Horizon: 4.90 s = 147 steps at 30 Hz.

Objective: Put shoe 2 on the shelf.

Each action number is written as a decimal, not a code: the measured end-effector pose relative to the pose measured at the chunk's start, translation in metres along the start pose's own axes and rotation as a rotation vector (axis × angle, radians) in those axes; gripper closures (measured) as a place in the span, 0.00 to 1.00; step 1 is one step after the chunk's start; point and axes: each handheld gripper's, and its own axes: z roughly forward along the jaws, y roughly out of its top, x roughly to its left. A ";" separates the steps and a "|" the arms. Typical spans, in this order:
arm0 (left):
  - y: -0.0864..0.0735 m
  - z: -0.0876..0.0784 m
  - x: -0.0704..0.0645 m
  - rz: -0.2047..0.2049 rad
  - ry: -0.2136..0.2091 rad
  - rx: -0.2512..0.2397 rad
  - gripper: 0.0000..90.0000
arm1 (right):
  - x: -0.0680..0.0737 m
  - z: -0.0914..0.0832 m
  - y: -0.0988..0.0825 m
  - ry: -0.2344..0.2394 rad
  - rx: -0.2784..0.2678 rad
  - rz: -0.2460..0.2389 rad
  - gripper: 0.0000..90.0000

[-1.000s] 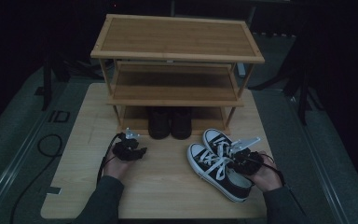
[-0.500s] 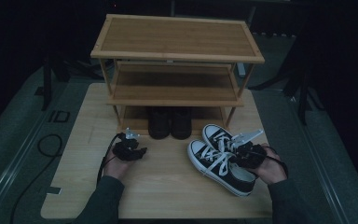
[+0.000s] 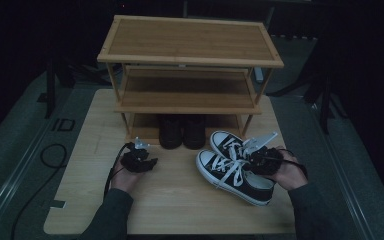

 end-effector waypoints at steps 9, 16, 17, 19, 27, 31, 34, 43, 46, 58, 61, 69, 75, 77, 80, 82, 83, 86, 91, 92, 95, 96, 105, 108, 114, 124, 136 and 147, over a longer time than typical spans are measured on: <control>0.000 0.000 0.000 0.000 0.001 0.000 0.60 | -0.001 -0.008 0.011 -0.007 -0.012 -0.062 0.95; 0.000 0.000 0.000 -0.002 -0.001 -0.001 0.60 | -0.006 -0.014 0.018 0.035 -0.034 -0.115 0.95; 0.000 0.000 0.000 -0.002 -0.001 -0.001 0.60 | -0.007 -0.015 0.020 0.038 -0.037 -0.123 0.95; 0.000 0.000 0.000 -0.002 -0.002 -0.002 0.60 | -0.008 -0.017 0.023 0.044 -0.038 -0.135 0.95; 0.000 0.000 0.000 0.000 -0.002 0.001 0.60 | -0.009 -0.025 0.037 0.059 -0.025 -0.199 0.95; 0.000 0.000 0.000 0.000 -0.002 0.001 0.60 | -0.010 -0.028 0.042 0.066 -0.029 -0.212 0.95; 0.000 0.000 0.000 -0.001 -0.002 -0.002 0.60 | -0.010 -0.031 0.045 0.077 -0.033 -0.221 0.95; 0.000 0.000 0.000 0.000 -0.001 -0.001 0.60 | -0.009 -0.041 0.058 0.095 -0.037 -0.235 0.95; 0.000 0.000 0.000 -0.004 -0.004 -0.003 0.60 | -0.007 -0.044 0.063 0.102 -0.041 -0.250 0.95; 0.000 0.000 0.000 -0.002 -0.002 -0.003 0.60 | 0.000 -0.057 0.085 0.125 -0.082 -0.287 0.95; 0.000 0.000 0.000 -0.002 -0.003 -0.003 0.60 | 0.001 -0.060 0.091 0.123 -0.104 -0.291 0.95; 0.000 0.000 0.000 -0.003 -0.005 -0.002 0.59 | -0.007 -0.072 0.106 0.092 -0.142 -0.264 0.95; 0.000 0.000 0.000 0.000 -0.005 -0.002 0.59 | -0.016 -0.078 0.114 0.063 -0.147 -0.246 0.95; 0.000 0.000 0.000 0.000 -0.005 -0.003 0.59 | -0.021 -0.079 0.118 0.055 -0.147 -0.238 0.95; 0.000 0.000 0.000 -0.001 -0.006 -0.003 0.59 | -0.026 -0.079 0.123 0.039 -0.140 -0.223 0.95; 0.000 0.000 0.000 -0.001 -0.006 -0.003 0.59 | -0.030 -0.078 0.126 0.030 -0.142 -0.208 0.95; 0.000 0.000 0.000 0.000 -0.006 -0.002 0.59 | -0.031 -0.077 0.127 0.024 -0.143 -0.205 0.95; 0.000 0.000 0.001 -0.002 -0.008 -0.002 0.59 | -0.037 -0.073 0.133 0.007 -0.134 -0.173 0.95; 0.000 0.000 0.001 -0.002 -0.010 -0.003 0.59 | -0.044 -0.067 0.141 -0.023 -0.133 -0.135 0.95; 0.000 0.000 0.001 -0.003 -0.010 -0.003 0.59 | -0.045 -0.066 0.142 -0.030 -0.134 -0.125 0.95; 0.000 0.000 0.001 -0.002 -0.010 -0.003 0.59 | -0.047 -0.064 0.146 -0.044 -0.140 -0.105 0.95; 0.000 0.000 0.001 -0.002 -0.010 -0.003 0.59 | -0.048 -0.062 0.148 -0.051 -0.141 -0.103 0.95; 0.000 0.000 0.001 -0.001 -0.008 -0.003 0.59 | -0.049 -0.053 0.156 -0.086 -0.151 -0.072 0.95; 0.000 0.000 0.001 -0.004 -0.011 -0.003 0.59 | -0.049 -0.050 0.157 -0.113 -0.150 -0.059 0.95; 0.000 0.000 0.001 -0.003 -0.009 -0.004 0.59 | -0.049 -0.046 0.161 -0.159 -0.159 0.008 0.94; 0.000 0.000 0.001 -0.002 -0.010 -0.003 0.59 | -0.050 -0.042 0.168 -0.228 -0.162 0.093 0.94; 0.000 0.000 0.001 0.000 -0.009 -0.002 0.59 | -0.046 -0.035 0.174 -0.307 -0.161 0.209 0.94; 0.000 0.000 0.001 0.000 -0.009 -0.002 0.59 | -0.043 -0.032 0.180 -0.383 -0.171 0.261 0.94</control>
